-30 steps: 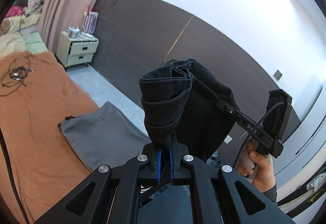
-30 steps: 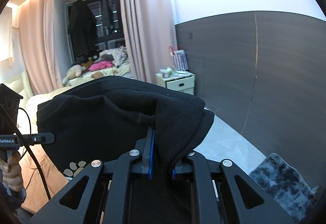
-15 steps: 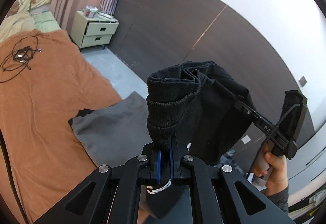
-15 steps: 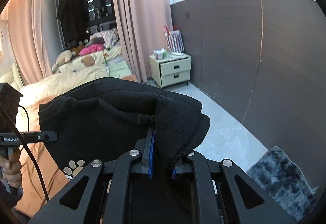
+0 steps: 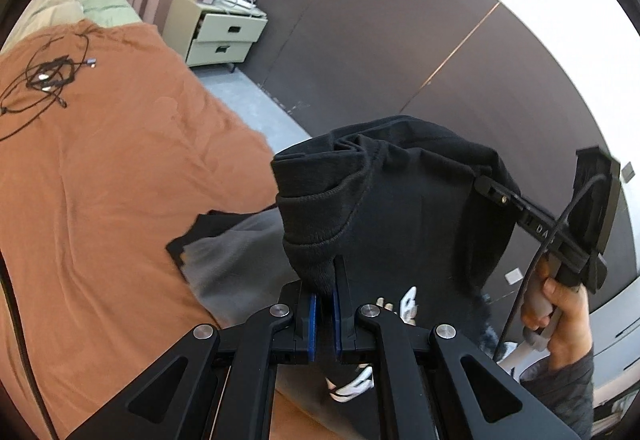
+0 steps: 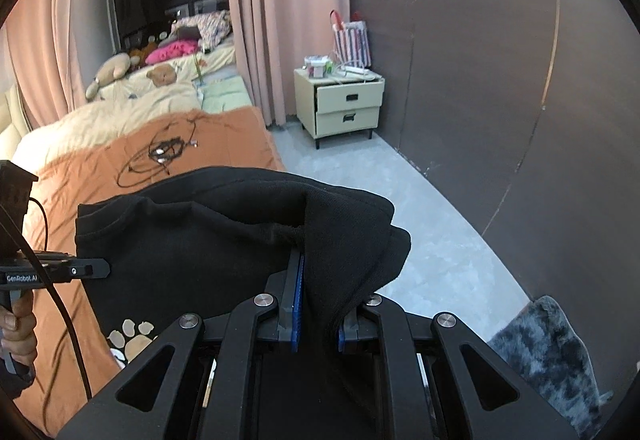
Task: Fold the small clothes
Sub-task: 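Lower the shirt onto the grey garment and open both tools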
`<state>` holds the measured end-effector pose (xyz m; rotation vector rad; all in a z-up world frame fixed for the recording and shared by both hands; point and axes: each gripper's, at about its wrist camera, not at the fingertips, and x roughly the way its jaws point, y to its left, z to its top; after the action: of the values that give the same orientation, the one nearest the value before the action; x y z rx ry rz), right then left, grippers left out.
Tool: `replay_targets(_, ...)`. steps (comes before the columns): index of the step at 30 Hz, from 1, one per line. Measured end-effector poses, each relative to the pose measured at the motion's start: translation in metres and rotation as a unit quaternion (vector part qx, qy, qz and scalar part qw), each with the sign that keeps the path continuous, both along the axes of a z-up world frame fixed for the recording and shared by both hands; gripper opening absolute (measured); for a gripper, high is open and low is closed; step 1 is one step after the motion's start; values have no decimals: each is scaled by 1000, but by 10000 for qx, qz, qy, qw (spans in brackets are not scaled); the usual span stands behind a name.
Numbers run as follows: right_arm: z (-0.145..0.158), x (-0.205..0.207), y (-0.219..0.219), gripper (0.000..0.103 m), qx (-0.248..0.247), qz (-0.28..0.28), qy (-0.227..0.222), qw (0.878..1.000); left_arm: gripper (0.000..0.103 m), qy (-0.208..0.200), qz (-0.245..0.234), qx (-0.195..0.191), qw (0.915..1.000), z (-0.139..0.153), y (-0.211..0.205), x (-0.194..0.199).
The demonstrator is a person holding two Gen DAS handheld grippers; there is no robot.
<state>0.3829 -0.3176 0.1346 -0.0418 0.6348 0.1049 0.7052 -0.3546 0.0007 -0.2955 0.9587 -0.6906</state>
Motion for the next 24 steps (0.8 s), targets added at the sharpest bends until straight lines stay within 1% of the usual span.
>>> replay_targets(3,-11,24,25,9,-130,-51,119,9998,7,-1,62,78,10000,-19,2,12)
replay_targets(4,-12,26,24,10,-199,-132,130,9996,10,-53,111,191,9997,-24,2,15)
replay_targets(5,-17,32,28,11,-365,-311,123,9988,19,-109,300,546,9980,-31,0,20)
replay_targets(6,-21,36,22,22,-538,-550,128,9970,28,-125,568,1006,9932,-40,-2,26)
replay_targets(7,-21,36,22,35,-538,-550,128,9970,31,-80,733,1250,9894,-48,-2,31)
replay_targets(8,-28,41,11,42,-749,-1086,225,9910,33,35,821,1359,9873,-57,0,37)
replay_targets(9,-30,43,9,46,-779,-1282,306,9882,33,202,840,1341,9872,-65,4,42)
replay_targets(10,-31,43,8,47,-711,-1384,377,9871,33,414,830,1224,9881,-73,9,45)
replay_targets(12,-27,33,8,47,-384,-1251,445,9904,33,528,841,1105,9889,-78,17,44)
replay_targets(14,-19,16,7,47,-391,-1203,465,9909,35,558,874,1083,9887,-80,22,42)
replay_targets(15,-16,8,11,47,-410,-1186,485,9909,35,599,870,1036,9890,-82,23,41)
replay_targets(16,-12,-4,5,47,-376,-1176,514,9910,35,661,850,953,9896,-82,24,38)
replay_targets(18,-5,-14,5,47,-200,-1160,619,9911,35,687,825,888,9902,-82,23,35)
replay_targets(19,-1,-26,6,47,-98,-1143,665,9912,35,655,805,879,9907,-80,21,33)
replay_targets(20,2,-34,-1,47,-67,-1144,681,9911,35,597,776,857,9915,-79,20,33)
replay_targets(22,8,-57,-1,47,-111,-1152,676,9910,35,565,670,689,9938,-73,17,27)
replay_targets(24,12,-76,-12,47,-89,-1151,709,9908,35,670,526,504,9951,-75,13,25)
